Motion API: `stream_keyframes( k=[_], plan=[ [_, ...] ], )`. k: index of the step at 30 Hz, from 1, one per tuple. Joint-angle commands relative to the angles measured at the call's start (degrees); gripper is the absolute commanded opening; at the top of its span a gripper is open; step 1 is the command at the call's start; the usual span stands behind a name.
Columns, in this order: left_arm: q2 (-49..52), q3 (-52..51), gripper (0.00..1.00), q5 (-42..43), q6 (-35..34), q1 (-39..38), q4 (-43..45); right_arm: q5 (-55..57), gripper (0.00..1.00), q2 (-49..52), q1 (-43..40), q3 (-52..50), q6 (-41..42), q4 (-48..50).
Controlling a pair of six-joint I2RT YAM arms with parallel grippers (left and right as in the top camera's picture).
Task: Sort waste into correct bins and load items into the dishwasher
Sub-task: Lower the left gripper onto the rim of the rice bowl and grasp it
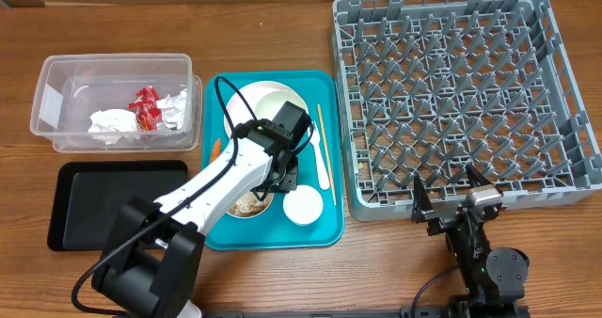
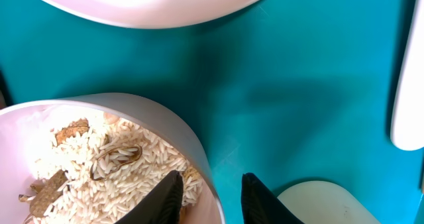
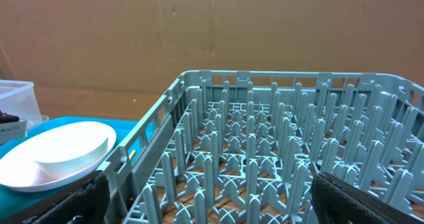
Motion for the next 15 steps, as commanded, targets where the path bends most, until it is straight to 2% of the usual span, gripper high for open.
stream_keyframes(
  k=[1, 8, 15],
  plan=[
    [0.1, -0.5, 0.31, 0.2, 1.0, 0.1, 0.0, 0.5, 1.00, -0.5, -0.3, -0.6, -0.2, 0.3],
    [0.1, -1.2, 0.33, 0.2, -0.1, 0.1, -0.5, 0.5, 1.00, -0.5, -0.3, -0.6, -0.2, 0.3],
    [0.1, -1.4, 0.31, 0.2, -0.3, 0.1, -0.2, 0.5, 1.00, -0.5, -0.3, -0.6, -0.2, 0.3]
  ],
)
